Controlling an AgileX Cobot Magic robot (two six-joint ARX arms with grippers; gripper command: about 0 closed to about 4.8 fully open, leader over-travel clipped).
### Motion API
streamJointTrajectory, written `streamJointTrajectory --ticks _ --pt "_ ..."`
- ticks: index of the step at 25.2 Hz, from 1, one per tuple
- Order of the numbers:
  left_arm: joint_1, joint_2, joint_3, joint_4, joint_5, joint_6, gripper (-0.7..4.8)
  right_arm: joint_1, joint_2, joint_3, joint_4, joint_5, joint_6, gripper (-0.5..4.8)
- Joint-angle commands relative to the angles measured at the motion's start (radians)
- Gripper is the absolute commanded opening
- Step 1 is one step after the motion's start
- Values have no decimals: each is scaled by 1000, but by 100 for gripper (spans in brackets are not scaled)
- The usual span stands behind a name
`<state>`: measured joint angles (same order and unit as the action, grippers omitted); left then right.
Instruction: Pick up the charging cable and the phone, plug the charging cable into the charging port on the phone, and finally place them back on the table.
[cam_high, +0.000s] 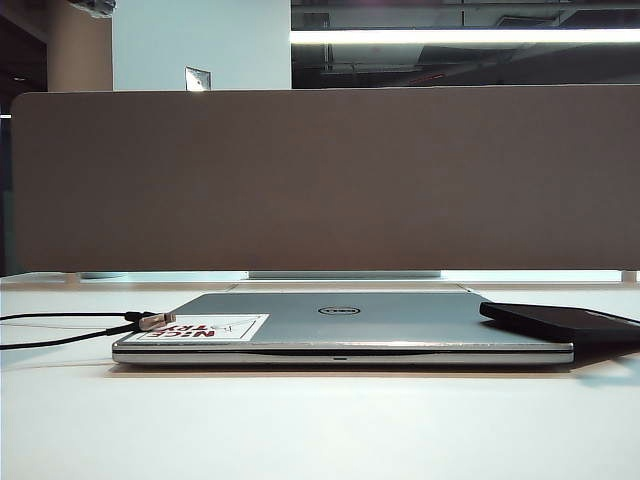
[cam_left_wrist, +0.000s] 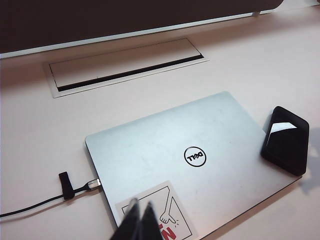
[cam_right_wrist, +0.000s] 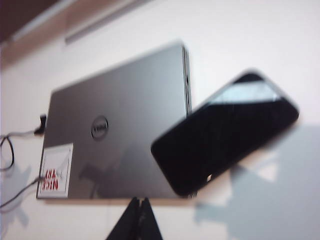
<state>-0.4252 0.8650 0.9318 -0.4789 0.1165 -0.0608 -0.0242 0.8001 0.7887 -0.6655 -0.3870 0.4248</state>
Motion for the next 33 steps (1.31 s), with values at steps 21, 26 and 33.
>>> streamJointTrajectory --ticks 21,26,33 --pt "-1 34 1 7 1 10 -6 4 -11 -90 82 -216 -225 -6" --pt "0 106 1 8 1 27 -6 69 -126 -90 88 -114 -383 -6" --pt "2 172 0 9 1 91 -6 164 -201 -90 121 -51 -426 -6"
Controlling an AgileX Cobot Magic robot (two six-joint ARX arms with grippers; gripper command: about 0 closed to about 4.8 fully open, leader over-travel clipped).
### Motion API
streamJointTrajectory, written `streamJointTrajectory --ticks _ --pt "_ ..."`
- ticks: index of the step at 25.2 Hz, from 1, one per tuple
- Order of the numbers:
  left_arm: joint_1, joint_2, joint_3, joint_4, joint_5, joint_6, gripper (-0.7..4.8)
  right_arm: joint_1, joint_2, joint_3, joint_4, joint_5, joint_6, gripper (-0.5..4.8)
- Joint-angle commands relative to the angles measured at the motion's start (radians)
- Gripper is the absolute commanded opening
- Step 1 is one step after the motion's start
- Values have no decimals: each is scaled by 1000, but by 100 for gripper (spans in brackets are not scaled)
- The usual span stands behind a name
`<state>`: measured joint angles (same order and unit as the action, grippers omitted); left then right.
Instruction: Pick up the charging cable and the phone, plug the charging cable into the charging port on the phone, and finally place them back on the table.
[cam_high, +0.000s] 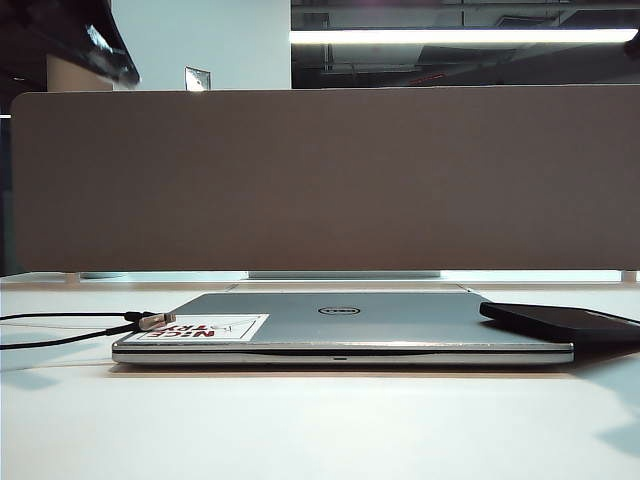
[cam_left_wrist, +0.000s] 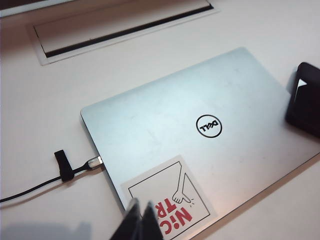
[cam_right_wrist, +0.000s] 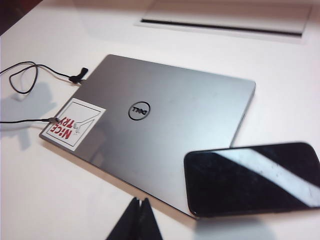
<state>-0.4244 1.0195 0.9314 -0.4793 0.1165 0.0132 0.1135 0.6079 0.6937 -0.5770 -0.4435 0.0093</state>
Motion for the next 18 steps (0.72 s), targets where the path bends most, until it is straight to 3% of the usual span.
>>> streamJointTrajectory --ticks 1,12,16,17,18 --pt "2 26 1 10 1 19 -6 42 -8 5 34 5 -11 -6" --pt "43 119 -4 2 0 105 -6 188 -8 5 35 53 -127 -6" --pt "83 120 -28 -20 0 329 -6 198 -8 5 36 56 -138 -6" --pt "83 120 -51 -37 1 461 -6 198 -8 5 35 55 -138 -6" --pt "83 120 -66 -36 1 505 -6 198 -8 5 35 56 -138 -6"
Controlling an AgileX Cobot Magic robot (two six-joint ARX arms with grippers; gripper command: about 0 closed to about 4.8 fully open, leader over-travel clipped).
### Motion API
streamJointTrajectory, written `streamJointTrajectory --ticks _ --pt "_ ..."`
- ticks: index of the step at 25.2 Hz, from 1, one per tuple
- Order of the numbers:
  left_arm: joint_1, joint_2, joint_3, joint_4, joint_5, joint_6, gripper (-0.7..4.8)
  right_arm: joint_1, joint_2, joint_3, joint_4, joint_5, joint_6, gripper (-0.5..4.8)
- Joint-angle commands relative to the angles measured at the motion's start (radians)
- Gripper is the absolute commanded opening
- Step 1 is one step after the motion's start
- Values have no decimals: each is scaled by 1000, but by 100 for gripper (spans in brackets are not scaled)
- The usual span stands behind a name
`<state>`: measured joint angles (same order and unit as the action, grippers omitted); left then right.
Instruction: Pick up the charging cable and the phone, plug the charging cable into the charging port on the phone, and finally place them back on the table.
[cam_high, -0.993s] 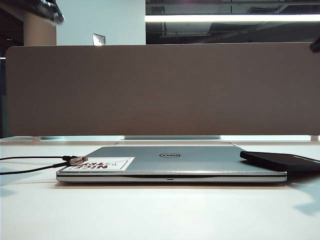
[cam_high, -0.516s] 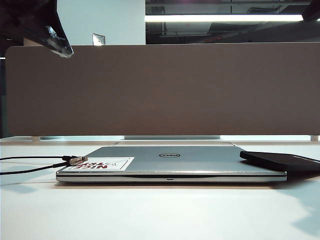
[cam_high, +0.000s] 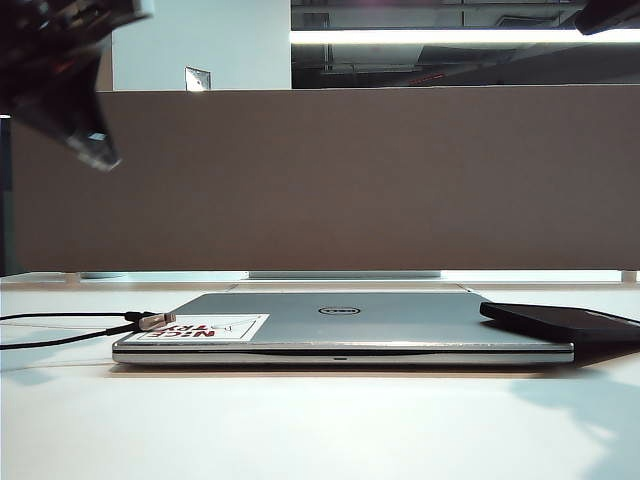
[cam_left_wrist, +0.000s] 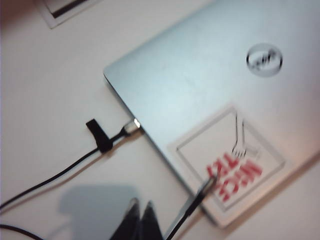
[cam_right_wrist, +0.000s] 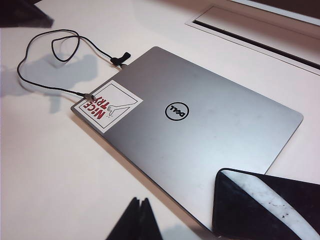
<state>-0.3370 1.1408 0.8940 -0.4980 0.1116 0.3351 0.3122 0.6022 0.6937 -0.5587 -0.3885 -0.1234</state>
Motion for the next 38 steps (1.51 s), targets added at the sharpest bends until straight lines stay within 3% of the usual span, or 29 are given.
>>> streamJointTrajectory --ticks 1,6,8,9,10,11,15,18,27,38 --pt "-5 -1 -47 -17 5 224 -6 0 -3 5 17 1 -8 -6" --pt "-5 -1 -135 59 5 260 18 0 -10 5 17 -14 -8 -6" --pt "-5 -1 -165 98 5 274 205 0 -10 5 17 -14 -8 -6" --pt "-5 -1 -177 113 5 314 373 0 -10 5 17 -18 -8 -6" --pt "-5 0 -188 124 5 385 472 0 -10 5 17 -26 -8 -6" --pt "-5 4 -191 134 5 441 460 0 -10 5 16 -33 -8 -6" --pt "-5 21 -191 186 5 504 393 0 -10 5 16 -36 -8 -6" --pt "-6 66 -191 222 5 553 394 0 -10 5 16 -36 -8 -6" --pt "-6 190 -191 242 5 600 395 -1 -11 5 16 -36 -8 -6" --pt "-6 243 -191 291 5 600 395 -1 -11 5 16 -36 -8 -6"
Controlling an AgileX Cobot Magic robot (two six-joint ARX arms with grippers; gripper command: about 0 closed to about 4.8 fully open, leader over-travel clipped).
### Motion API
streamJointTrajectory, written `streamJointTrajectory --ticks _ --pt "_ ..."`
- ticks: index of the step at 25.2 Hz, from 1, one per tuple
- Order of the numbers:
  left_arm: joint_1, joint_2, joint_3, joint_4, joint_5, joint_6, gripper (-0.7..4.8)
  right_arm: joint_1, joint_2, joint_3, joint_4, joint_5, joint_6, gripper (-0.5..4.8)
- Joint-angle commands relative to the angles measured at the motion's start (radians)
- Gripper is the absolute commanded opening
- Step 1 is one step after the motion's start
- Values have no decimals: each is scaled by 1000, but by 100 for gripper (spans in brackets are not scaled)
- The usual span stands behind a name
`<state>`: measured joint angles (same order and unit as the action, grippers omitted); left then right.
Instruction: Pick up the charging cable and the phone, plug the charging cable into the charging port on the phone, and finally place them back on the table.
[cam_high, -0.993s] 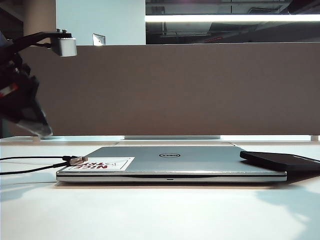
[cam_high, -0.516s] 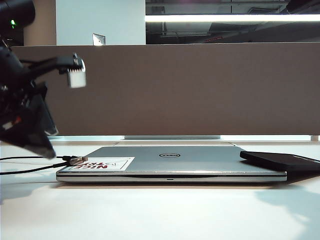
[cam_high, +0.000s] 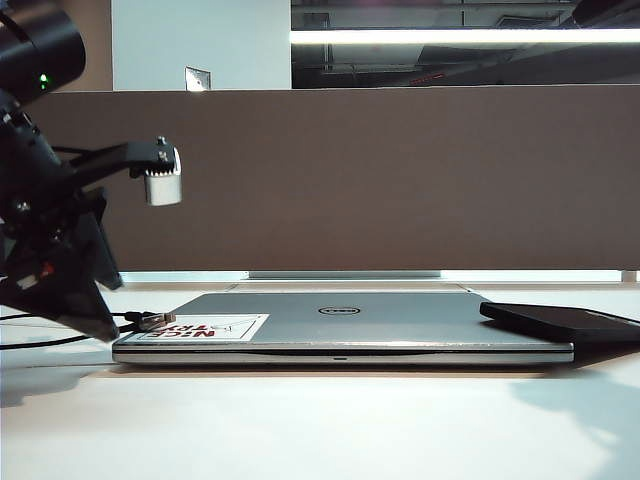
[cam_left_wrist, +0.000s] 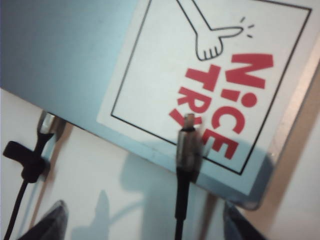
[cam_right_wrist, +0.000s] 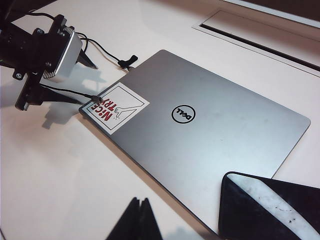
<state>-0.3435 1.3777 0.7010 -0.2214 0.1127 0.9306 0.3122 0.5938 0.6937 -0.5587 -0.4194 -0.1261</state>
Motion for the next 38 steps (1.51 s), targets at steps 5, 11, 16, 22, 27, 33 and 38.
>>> streamJointTrajectory --ticks 5,11,16,22,27,33,38 --pt "1 15 2 29 5 5 395 -1 -2 5 16 -5 -5 -6" --pt "1 27 2 29 4 5 395 -1 -2 5 17 -5 -5 -6" --pt "0 47 2 30 4 5 395 -1 -2 5 17 -5 -5 -6" --pt "0 53 2 29 4 5 394 -1 -2 5 17 -5 -6 -6" --pt "0 53 2 29 4 5 394 -1 -2 5 17 -5 -6 -6" --pt "-1 77 2 30 3 5 236 -1 -2 5 17 -5 -6 -6" --pt "-14 77 2 37 3 5 237 -1 -2 5 18 -2 -7 -6"
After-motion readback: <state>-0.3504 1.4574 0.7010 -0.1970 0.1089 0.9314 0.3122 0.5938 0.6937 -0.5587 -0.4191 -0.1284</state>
